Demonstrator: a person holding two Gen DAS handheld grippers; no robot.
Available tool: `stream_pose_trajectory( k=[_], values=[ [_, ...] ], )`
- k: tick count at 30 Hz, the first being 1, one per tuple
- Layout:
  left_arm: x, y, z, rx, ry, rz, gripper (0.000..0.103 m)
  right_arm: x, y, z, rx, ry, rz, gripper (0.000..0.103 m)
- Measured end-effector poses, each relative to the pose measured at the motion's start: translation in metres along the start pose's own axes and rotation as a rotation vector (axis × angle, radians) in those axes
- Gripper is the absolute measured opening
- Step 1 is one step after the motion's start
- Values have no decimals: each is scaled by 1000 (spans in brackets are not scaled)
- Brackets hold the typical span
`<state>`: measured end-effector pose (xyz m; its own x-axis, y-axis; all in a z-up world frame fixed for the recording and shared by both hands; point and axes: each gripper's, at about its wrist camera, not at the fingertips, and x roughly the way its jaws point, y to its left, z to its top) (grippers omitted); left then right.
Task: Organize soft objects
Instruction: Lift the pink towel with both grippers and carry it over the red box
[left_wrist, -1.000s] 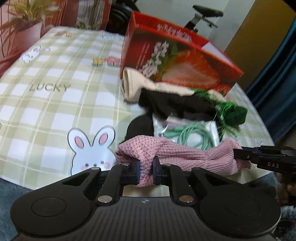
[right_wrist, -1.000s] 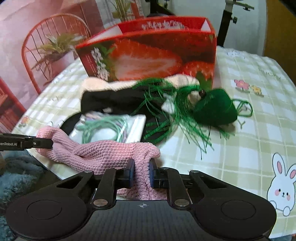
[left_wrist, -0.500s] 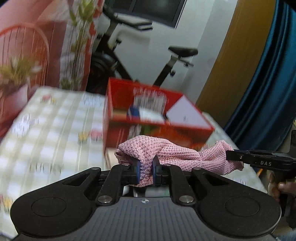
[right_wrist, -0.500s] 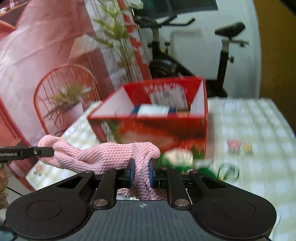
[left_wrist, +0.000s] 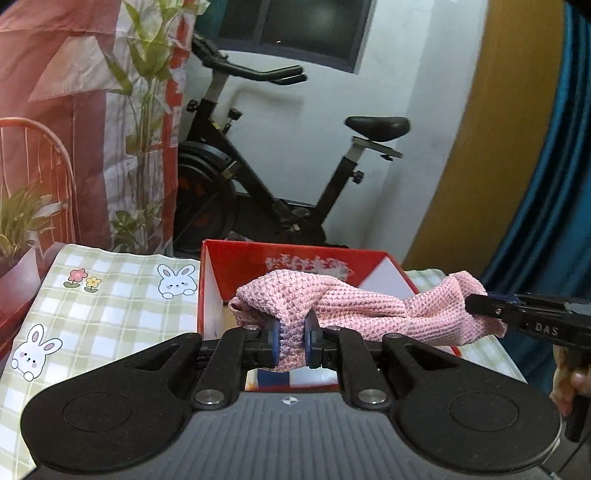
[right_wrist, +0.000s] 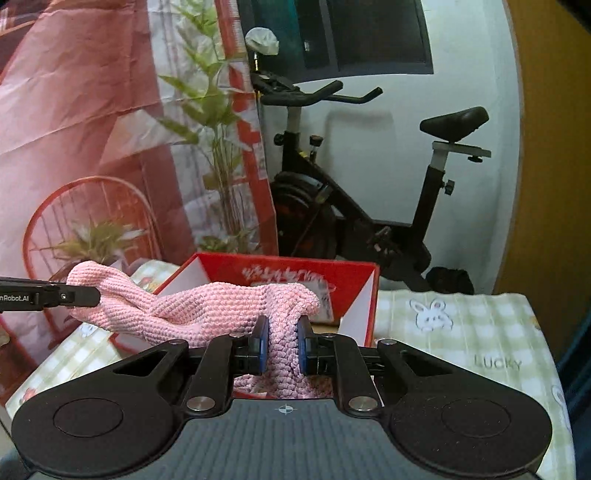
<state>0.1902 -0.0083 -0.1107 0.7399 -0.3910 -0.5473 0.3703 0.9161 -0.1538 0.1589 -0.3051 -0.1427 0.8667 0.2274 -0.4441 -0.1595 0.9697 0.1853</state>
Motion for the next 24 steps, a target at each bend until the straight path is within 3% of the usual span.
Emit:
stream_pose_trajectory(
  k=[11, 24],
  values=[
    [42, 4, 11, 50, 73, 54, 13, 44, -9, -3, -55, 49, -31, 14],
    [76, 9, 8, 123, 150, 87, 13, 88, 13, -1, -190, 150, -47, 14]
  ],
)
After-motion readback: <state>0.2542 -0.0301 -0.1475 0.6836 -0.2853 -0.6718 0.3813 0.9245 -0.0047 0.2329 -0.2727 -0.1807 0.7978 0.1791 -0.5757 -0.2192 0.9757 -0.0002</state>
